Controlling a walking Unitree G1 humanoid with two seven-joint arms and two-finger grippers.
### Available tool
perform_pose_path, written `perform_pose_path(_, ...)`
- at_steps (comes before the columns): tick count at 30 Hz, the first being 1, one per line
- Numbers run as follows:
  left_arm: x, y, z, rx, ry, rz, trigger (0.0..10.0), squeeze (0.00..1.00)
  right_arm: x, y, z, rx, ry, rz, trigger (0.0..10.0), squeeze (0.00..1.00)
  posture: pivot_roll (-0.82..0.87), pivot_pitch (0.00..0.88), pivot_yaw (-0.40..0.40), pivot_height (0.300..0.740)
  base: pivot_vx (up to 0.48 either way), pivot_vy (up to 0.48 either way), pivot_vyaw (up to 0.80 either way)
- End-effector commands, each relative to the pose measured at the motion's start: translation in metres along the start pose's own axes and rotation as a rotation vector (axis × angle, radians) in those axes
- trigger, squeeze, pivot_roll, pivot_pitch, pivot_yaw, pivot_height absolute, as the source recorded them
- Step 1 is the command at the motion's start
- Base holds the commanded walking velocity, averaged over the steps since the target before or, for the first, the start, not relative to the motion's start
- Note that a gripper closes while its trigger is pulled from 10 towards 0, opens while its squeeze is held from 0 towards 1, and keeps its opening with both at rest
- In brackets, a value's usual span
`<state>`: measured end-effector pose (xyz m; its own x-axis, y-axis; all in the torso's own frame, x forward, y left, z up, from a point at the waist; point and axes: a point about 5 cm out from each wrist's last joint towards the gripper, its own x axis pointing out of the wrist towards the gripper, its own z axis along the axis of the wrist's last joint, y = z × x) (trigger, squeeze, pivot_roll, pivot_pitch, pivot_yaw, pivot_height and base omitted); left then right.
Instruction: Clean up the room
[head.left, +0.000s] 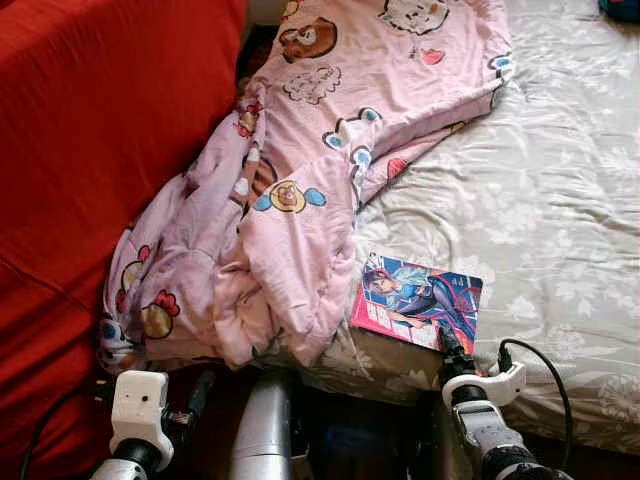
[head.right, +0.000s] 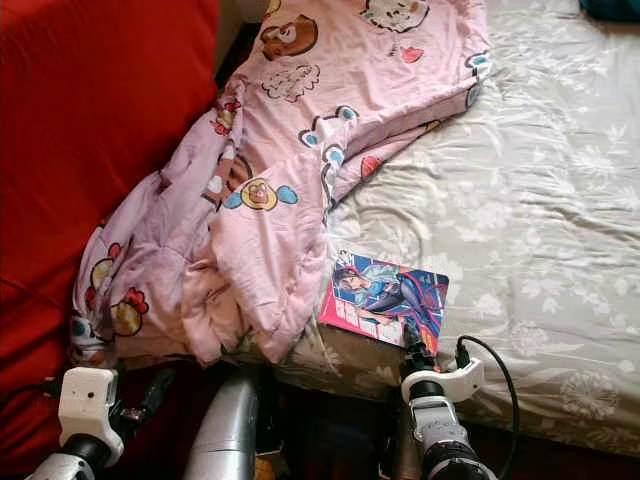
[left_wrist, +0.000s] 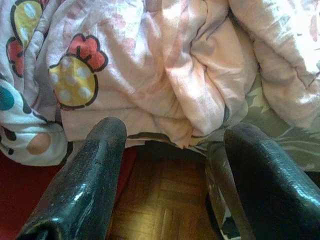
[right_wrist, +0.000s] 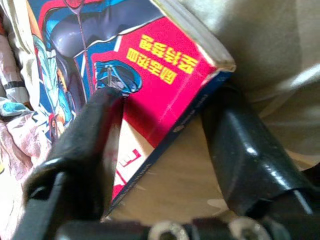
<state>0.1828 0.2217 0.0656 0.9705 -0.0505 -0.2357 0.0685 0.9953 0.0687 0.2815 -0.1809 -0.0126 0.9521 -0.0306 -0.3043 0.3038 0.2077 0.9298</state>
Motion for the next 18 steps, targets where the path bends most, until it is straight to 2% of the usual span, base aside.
perform_pose_path(1,-0.0072,0.0025,-0.0067,0.018,0.046,0.006,10.0,0.0,-0.0042,-0.007,-0.0038,0.014,0.006,-0.023,0.0,0.0,0.31,0.312,0.109,0.597,0.0,0.0,0.0)
perform_pose_path(18,0.001,-0.0017,-0.0121,0.016,0.051,0.012,10.0,0.0,-0.0026,-0.0033,0.0009,0.019,-0.019,0.009,0.0,0.0,0.28,0.284,0.096,0.597,0.0,0.0,0.0)
